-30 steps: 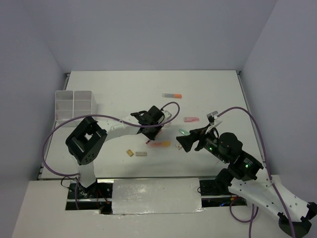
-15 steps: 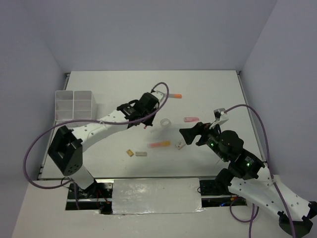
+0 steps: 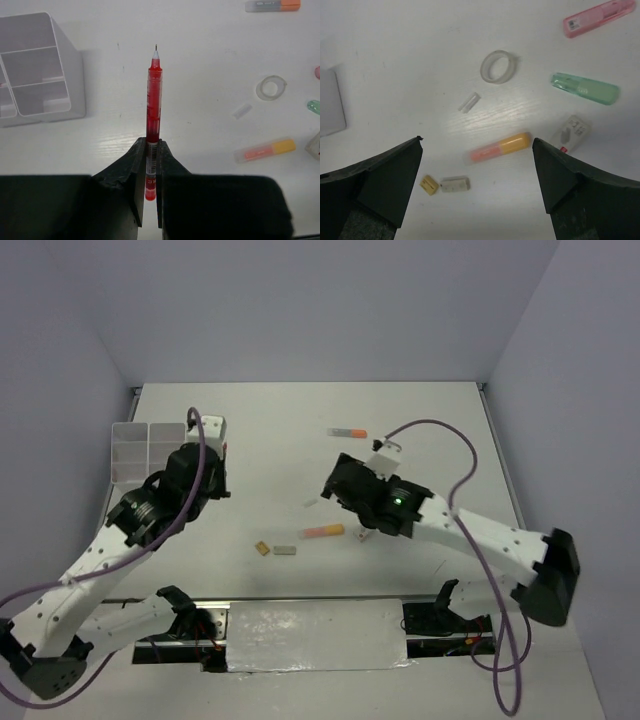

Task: Sort the stationery into containers
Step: Close the pen cap on the pen.

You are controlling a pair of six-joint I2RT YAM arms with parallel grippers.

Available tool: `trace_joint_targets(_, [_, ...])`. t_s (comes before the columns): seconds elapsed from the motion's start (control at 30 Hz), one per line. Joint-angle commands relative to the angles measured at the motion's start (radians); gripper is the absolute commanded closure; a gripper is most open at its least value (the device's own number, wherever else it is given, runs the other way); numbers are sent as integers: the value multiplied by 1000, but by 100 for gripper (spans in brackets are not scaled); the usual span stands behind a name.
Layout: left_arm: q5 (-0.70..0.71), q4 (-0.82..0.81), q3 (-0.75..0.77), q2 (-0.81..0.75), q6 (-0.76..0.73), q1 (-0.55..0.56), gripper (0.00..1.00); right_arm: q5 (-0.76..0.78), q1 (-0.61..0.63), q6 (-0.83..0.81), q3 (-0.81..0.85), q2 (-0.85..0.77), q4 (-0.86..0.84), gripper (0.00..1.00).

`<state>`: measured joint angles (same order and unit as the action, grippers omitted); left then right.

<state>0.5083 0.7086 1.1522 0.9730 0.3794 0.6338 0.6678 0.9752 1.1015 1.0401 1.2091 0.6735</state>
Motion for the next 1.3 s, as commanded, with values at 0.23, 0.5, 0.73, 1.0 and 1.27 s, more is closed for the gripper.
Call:
trace_joint_targets(0.23, [-27,-147,-258,-235,-99,0,100,110,34,394,441,522,305,24])
trace_joint_targets(0.5, [-111,-182,-296,-336,-94,1,100,-6,16,353,653,823,291,24])
trace_joint_targets(0.73, [-182,-185,-293,-330,-100,3,100,-46,-26,383,631,911,273,25])
trace_joint_targets(1.0, [-229,-193,-298,-330,-105,4,100,-71,-44,402,612,961,261,27])
trace_joint_targets(1.27, [-249,-196,-299,-326,-106,6,100,-85,-59,425,604,974,274,35])
